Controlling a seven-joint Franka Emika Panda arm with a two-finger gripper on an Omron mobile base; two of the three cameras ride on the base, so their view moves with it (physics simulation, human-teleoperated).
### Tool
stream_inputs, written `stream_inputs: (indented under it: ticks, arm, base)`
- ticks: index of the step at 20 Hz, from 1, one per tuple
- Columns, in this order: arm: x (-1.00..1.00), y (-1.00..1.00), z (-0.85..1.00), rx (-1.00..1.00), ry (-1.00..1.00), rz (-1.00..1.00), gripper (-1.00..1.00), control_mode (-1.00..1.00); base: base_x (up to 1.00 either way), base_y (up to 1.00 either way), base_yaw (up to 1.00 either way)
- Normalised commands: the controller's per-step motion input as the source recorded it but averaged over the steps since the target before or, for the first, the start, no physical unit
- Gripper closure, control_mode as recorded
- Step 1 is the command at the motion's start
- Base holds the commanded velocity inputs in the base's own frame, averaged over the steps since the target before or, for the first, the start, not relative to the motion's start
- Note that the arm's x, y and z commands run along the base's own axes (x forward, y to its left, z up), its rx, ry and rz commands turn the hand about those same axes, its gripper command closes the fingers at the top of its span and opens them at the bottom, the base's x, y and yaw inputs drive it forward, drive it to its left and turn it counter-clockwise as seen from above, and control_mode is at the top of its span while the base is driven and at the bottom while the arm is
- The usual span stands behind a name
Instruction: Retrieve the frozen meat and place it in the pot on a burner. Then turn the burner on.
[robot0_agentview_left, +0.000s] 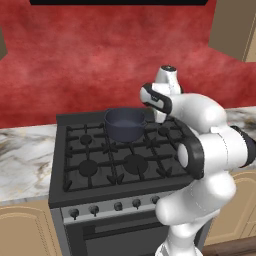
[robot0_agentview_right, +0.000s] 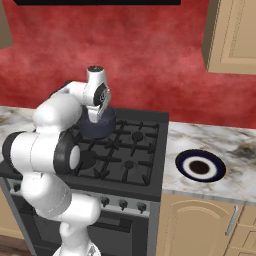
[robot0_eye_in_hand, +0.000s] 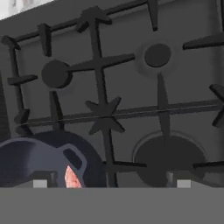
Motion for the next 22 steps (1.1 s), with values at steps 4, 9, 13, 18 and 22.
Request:
stream_inputs:
  ticks: [4,9,13,18,22]
  arm:
    - [-0.03,-0.37,0.3,-0.11,0.0,0.86,-1.0,-1.0]
    - [-0.24,-0.02,0.44,-0.32,0.04,0.88,-1.0,-1.0]
    - [-0.16,0.01,0.06,-0.44,0.16,0.72,-1.0,-1.0]
    - [-0.22,-0.24,-0.26,-0.19,0.0,0.75,-1.0,-1.0]
    - [0.06,-0.64,-0.01,0.09,0.0,0.52,-1.0,-1.0]
  base:
    - [0.0,0.0,0.0]
    - [0.0,0.0,0.0]
    - [0.0,0.0,0.0]
    - [0.0,0.0,0.0]
    - [0.0,0.0,0.0]
